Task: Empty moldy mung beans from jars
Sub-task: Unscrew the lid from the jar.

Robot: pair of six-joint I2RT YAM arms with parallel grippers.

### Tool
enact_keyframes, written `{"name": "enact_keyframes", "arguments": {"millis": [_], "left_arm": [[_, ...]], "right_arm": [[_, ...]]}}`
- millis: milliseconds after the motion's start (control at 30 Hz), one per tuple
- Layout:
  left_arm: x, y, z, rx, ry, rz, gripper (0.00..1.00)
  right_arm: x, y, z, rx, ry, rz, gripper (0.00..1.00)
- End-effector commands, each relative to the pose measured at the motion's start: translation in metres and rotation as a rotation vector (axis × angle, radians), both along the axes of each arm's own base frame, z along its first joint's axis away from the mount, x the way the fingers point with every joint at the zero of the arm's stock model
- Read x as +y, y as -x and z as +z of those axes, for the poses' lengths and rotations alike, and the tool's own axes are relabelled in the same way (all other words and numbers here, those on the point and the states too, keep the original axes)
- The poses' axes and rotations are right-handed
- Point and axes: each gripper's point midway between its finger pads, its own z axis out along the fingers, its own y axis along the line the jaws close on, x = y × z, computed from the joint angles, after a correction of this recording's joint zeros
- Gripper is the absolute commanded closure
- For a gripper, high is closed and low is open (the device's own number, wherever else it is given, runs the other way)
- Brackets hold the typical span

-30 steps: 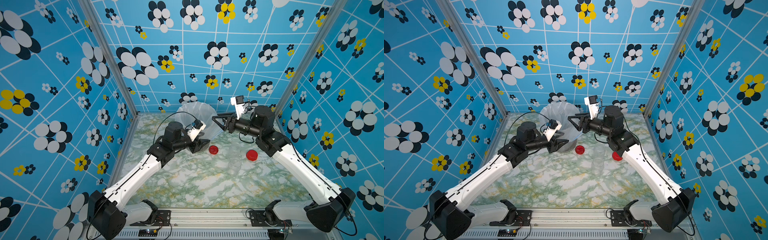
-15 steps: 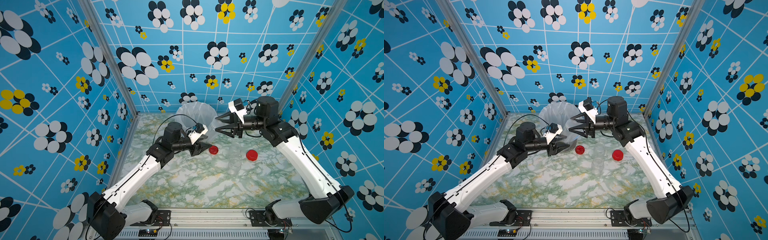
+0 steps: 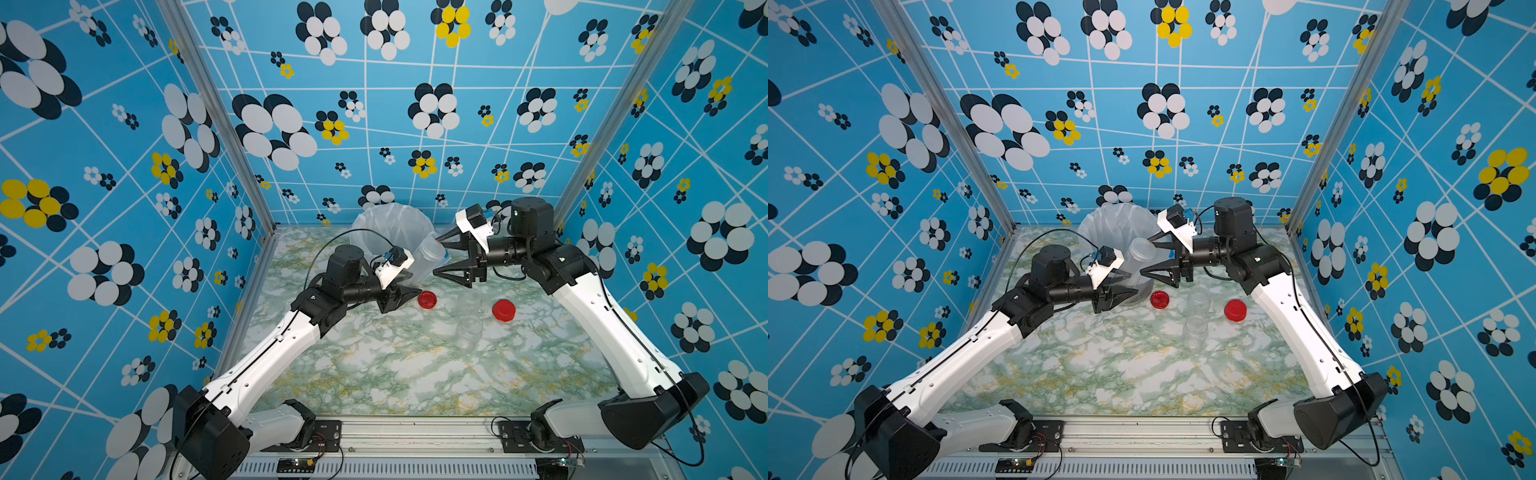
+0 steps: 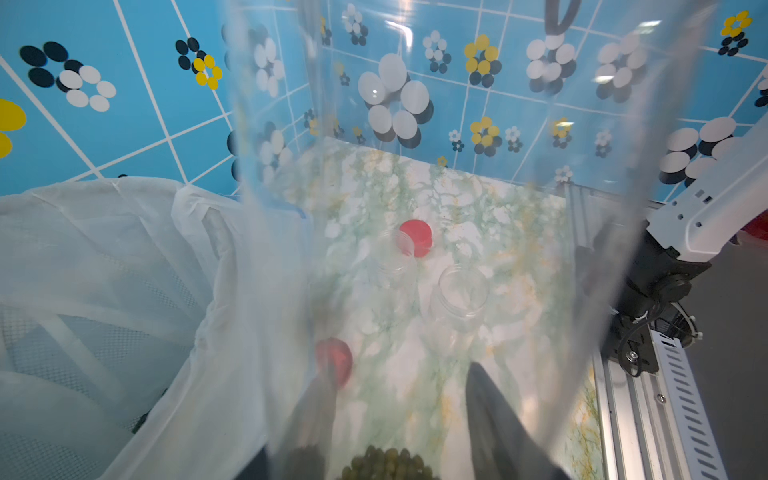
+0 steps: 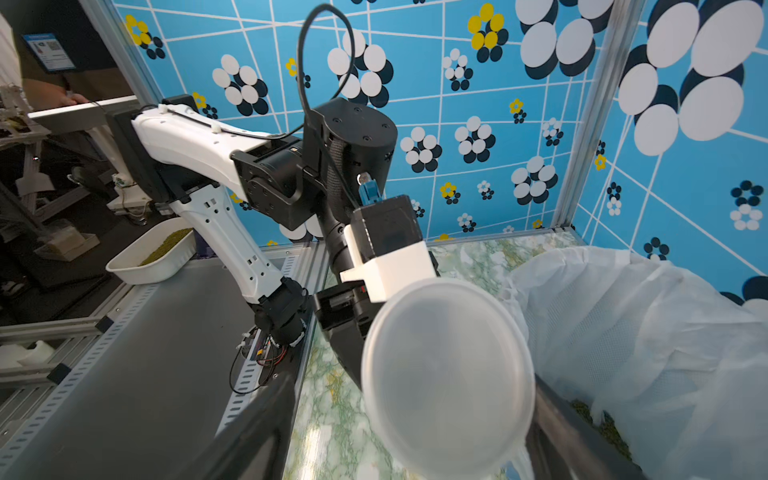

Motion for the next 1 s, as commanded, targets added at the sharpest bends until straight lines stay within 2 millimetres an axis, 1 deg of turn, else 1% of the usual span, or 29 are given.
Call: {"name": "enact_keyframes", "arguments": {"millis": [0,33,67,133,233,367,533,633,833,900,967], "left_arm": [[0.012,-0.027,0.016,-0.015,0.043,0.136,0.64],[0.012,-0.026,0.017,-0.018,0.044,0.135,0.64],[0.011,-0.026,0.018,-0.021,0.043,0.136,0.64],[0.008,-0.026,0.018,-0.023,0.038,0.134,0.64],[0.005,-0.025,0.014,-0.029,0.016,0.132,0.63],[0.002,-0.025,0.009,-0.03,0.002,0.129,0.64],[-0.001,-0.022,0.01,-0.036,-0.002,0.122,0.64],[-0.001,-0.02,0.01,-0.042,-0.009,0.123,0.64],[0.001,-0.021,0.013,-0.06,-0.011,0.139,0.64],[0.0,-0.021,0.014,-0.06,-0.008,0.138,0.64],[0.0,-0.022,0.013,-0.057,-0.009,0.145,0.64]], "right_arm": [[-0.004,-0.013,0.021,0.079,-0.067,-0.197,0.14],[-0.007,-0.025,0.022,0.103,-0.081,-0.287,0.14],[-0.01,-0.033,0.02,0.123,-0.092,-0.353,0.16],[-0.008,-0.041,0.017,0.145,-0.112,-0.428,0.21],[-0.005,-0.051,0.014,0.178,-0.151,-0.508,0.22],[0.003,-0.057,0.014,0.212,-0.191,-0.514,0.25],[0.001,-0.064,0.014,0.208,-0.214,-0.56,0.29],[0.0,-0.065,0.017,0.204,-0.238,-0.569,0.34],[0.012,-0.068,0.008,0.256,-0.206,-0.526,0.43],[0.012,-0.068,0.006,0.261,-0.201,-0.524,0.48],[0.012,-0.067,0.004,0.265,-0.194,-0.52,0.49]]}}
